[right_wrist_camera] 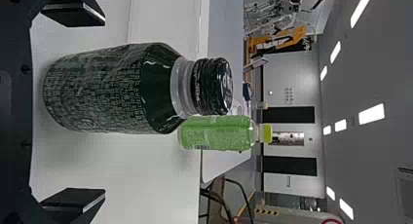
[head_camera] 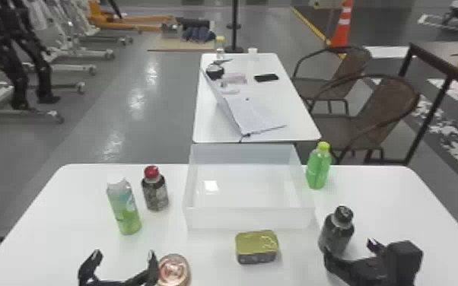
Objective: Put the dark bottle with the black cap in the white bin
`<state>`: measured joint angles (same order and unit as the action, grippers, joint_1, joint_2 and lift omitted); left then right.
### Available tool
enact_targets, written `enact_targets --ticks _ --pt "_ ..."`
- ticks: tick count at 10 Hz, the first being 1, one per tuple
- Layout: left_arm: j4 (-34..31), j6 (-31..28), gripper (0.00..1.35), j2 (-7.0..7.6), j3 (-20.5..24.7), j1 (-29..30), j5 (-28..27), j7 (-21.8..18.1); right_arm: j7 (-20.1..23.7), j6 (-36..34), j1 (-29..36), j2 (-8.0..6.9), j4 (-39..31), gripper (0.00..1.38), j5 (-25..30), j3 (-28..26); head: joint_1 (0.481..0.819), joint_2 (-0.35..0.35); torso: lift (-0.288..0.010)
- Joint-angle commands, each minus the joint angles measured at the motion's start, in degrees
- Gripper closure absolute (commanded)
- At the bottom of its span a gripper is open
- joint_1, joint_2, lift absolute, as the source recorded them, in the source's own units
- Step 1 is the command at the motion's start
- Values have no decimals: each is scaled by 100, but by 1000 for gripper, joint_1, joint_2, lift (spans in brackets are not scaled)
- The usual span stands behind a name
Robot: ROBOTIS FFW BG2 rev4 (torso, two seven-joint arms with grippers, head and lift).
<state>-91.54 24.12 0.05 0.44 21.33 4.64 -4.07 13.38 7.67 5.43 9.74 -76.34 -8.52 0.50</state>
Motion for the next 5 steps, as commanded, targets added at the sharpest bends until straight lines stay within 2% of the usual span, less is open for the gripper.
enact_targets --ticks 1,5 --pt "31 32 107 -20 0 -6 2 -6 86 130 -200 -25 269 84 8 3 549 0 -100" --pt "67 49 107 -20 97 -15 2 -112 165 156 -525 -95 656 81 334 11 549 0 -100"
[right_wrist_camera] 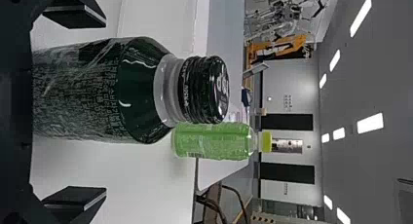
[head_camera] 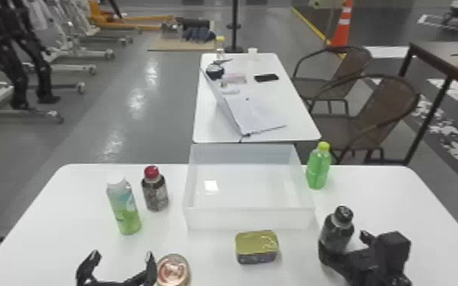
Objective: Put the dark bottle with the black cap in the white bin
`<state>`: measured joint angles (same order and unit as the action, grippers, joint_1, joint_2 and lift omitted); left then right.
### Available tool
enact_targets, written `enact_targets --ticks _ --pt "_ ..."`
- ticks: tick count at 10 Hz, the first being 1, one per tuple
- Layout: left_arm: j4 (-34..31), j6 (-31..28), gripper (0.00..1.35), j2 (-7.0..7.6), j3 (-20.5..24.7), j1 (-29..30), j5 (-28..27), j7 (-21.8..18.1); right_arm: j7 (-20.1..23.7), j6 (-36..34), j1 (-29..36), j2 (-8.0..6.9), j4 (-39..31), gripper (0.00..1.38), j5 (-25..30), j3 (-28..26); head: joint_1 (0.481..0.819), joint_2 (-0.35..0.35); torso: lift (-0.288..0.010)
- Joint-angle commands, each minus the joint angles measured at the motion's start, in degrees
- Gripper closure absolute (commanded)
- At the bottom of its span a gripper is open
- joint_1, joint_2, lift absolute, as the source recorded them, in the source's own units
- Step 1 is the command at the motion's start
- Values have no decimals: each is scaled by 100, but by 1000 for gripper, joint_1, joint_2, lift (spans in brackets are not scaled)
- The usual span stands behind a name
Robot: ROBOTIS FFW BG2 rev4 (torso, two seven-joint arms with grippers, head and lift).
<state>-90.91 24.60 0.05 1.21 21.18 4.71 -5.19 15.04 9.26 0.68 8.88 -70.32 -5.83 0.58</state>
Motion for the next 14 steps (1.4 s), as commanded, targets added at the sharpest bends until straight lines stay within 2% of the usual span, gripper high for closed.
enact_targets --ticks 1,2,3,4,5,7,9,11,13,14 --pt "12 1 107 -20 28 0 -5 -26 43 58 -147 -35 159 82 152 3 549 0 -100" --pt "12 1 107 -20 28 0 -5 -26 61 67 -227 -53 212 122 205 3 549 0 -100" --pt "12 10 107 -20 28 -9 -5 -26 157 76 -323 -70 300 427 196 3 549 0 -100" --pt "20 10 107 -20 28 -9 -5 -26 236 93 -358 -97 309 841 152 3 549 0 -100" --pt "20 10 107 -20 20 -9 -5 -26 271 -56 -209 -105 -25 964 73 3 549 0 -100" --pt "38 10 107 -20 20 -27 -5 -26 263 -777 345 -44 -1317 964 64 -14 549 0 -100" --pt "47 27 107 -20 28 -27 4 -26 122 -1304 758 -9 -2170 963 -120 -23 549 0 -100" --pt "56 27 107 -20 11 -53 4 -26 61 -1278 582 -53 -2363 963 -287 -14 549 0 -100" --pt "108 18 107 -20 -33 -88 56 -26 69 -1067 116 -193 -2214 963 -217 3 549 0 -100" --pt "108 27 107 -20 -33 -97 56 -26 69 -944 -139 -202 -2003 964 -191 73 549 0 -100"
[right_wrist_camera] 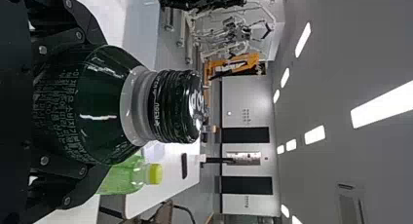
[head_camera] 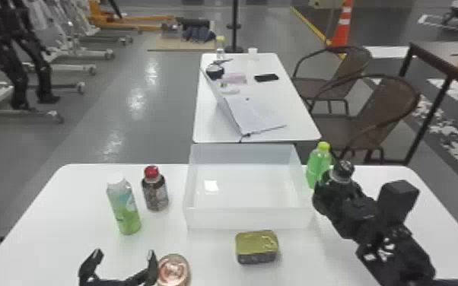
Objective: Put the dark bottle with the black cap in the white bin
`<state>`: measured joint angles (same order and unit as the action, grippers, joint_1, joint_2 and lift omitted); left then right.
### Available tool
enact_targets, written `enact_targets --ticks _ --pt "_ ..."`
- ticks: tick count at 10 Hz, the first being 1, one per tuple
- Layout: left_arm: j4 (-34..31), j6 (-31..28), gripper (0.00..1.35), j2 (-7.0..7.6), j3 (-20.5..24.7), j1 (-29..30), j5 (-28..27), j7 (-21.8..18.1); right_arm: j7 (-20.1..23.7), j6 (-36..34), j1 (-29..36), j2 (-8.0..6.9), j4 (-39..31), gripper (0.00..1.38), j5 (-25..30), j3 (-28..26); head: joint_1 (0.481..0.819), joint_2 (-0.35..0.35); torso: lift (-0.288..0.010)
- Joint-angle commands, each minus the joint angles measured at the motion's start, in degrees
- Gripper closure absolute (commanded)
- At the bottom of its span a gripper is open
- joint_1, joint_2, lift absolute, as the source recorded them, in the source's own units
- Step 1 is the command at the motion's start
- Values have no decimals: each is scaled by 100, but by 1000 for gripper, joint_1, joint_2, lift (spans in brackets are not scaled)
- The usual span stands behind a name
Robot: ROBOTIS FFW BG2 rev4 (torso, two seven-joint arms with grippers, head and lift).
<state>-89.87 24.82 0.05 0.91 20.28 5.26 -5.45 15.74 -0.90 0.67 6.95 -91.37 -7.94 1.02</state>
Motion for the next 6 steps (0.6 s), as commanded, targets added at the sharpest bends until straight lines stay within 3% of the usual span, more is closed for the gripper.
enact_targets --ticks 1,6 --pt "22 23 107 -20 -3 -16 19 0 0 160 -383 34 365 964 -41 171 549 0 -100" --pt "75 67 107 -20 -3 -25 72 0 0 854 -1359 96 2114 963 -120 856 549 0 -100"
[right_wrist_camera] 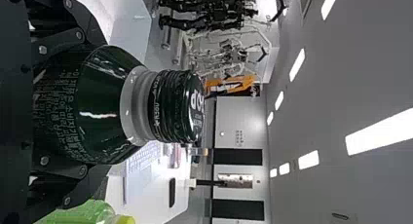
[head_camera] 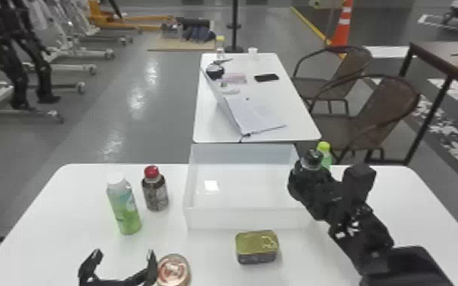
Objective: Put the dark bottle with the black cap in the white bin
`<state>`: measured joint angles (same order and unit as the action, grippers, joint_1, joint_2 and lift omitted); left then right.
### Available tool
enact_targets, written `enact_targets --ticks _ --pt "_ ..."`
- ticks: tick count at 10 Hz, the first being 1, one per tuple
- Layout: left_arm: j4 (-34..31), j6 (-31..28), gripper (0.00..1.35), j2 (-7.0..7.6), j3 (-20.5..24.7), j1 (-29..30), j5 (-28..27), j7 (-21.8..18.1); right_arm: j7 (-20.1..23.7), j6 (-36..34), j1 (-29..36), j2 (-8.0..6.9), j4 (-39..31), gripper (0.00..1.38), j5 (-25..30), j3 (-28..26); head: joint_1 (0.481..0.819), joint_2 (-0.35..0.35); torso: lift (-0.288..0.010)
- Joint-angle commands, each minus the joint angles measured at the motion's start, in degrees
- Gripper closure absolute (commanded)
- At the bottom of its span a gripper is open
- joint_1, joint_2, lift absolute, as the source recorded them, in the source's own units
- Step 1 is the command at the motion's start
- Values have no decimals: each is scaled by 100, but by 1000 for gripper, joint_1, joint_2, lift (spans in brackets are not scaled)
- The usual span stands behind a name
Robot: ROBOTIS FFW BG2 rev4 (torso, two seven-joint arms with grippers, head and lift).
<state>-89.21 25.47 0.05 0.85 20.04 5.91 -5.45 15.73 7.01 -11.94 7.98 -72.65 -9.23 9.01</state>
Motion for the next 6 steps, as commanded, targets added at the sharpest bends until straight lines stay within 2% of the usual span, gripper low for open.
enact_targets --ticks 1,3,4,6 --pt "18 20 107 -20 3 0 25 0 9 151 -204 -34 559 964 79 57 549 0 -100" --pt "27 29 107 -20 3 9 25 0 53 257 -362 -42 1016 963 44 57 549 0 -100" --pt "27 37 107 -20 3 9 25 0 229 415 -512 -42 1323 963 35 57 549 0 -100" --pt "36 46 107 -20 3 9 25 -9 290 582 -828 -34 1508 963 27 49 549 0 -100"
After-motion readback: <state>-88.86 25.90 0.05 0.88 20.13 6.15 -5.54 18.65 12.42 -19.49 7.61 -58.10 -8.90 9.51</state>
